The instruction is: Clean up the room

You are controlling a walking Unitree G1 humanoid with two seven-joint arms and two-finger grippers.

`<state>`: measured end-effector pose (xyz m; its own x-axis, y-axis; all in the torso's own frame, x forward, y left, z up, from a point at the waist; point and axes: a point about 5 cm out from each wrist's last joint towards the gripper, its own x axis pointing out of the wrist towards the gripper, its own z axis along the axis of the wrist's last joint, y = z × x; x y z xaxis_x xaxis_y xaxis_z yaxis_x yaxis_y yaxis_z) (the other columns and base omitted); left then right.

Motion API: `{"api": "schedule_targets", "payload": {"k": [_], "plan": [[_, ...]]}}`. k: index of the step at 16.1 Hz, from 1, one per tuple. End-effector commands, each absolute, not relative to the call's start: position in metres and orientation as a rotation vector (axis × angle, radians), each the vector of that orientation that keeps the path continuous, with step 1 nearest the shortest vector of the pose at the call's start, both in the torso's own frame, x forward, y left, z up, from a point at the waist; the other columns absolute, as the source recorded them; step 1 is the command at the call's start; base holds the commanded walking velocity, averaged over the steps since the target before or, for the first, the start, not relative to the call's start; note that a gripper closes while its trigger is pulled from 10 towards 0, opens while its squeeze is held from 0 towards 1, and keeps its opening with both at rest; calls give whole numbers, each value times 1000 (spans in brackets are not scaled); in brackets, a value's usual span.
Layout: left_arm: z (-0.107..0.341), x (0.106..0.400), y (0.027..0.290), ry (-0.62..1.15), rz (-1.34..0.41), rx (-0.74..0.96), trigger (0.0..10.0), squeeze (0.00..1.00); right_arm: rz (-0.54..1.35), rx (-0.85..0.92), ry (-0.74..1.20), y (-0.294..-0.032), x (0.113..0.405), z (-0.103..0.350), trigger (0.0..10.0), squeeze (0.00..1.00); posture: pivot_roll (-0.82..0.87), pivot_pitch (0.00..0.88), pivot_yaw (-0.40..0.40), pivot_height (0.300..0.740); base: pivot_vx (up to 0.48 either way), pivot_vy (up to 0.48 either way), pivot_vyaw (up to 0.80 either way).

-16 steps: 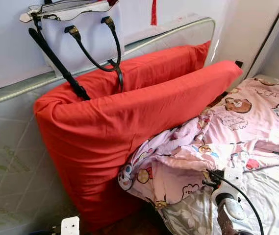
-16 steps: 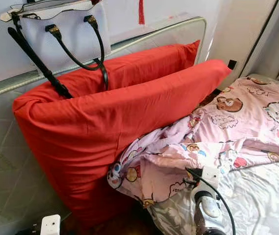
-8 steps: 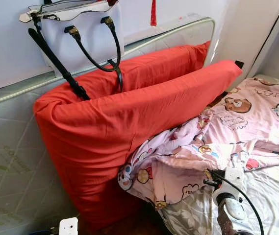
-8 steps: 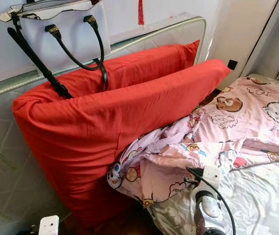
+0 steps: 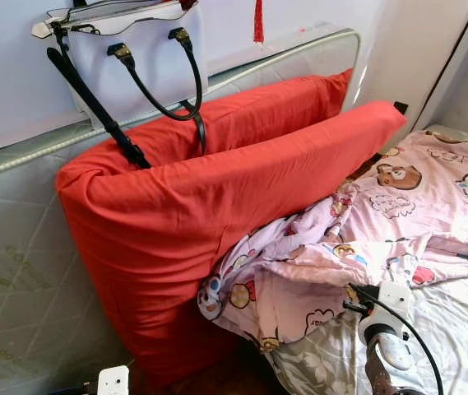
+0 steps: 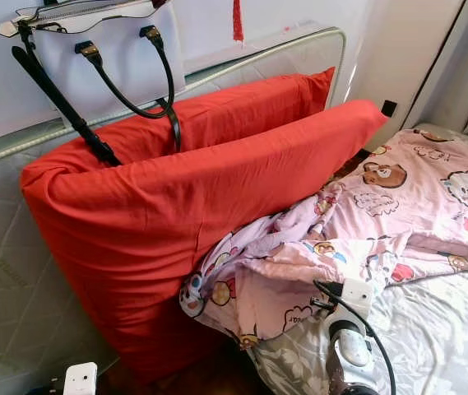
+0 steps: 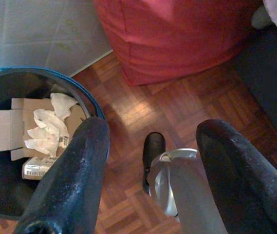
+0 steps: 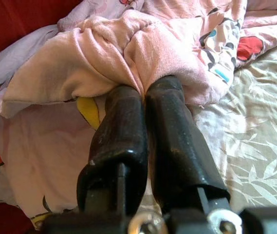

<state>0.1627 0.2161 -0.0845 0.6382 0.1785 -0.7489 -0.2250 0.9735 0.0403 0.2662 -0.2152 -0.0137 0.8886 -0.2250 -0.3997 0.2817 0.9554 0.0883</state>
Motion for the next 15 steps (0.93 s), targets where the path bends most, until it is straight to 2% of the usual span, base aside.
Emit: {"api": "schedule_targets", "payload": {"k": [1, 15], "plan": [[-87, 155, 220, 884, 236, -49, 10000, 0, -272, 152, 380, -214, 268, -11, 10000, 0, -28, 0, 13, 740, 0, 0, 0], [-85, 164, 214, 850, 224, -54, 10000, 0, -281, 143, 378, -219, 268, -11, 10000, 0, -27, 0, 7, 740, -234, 0, 0]]}}
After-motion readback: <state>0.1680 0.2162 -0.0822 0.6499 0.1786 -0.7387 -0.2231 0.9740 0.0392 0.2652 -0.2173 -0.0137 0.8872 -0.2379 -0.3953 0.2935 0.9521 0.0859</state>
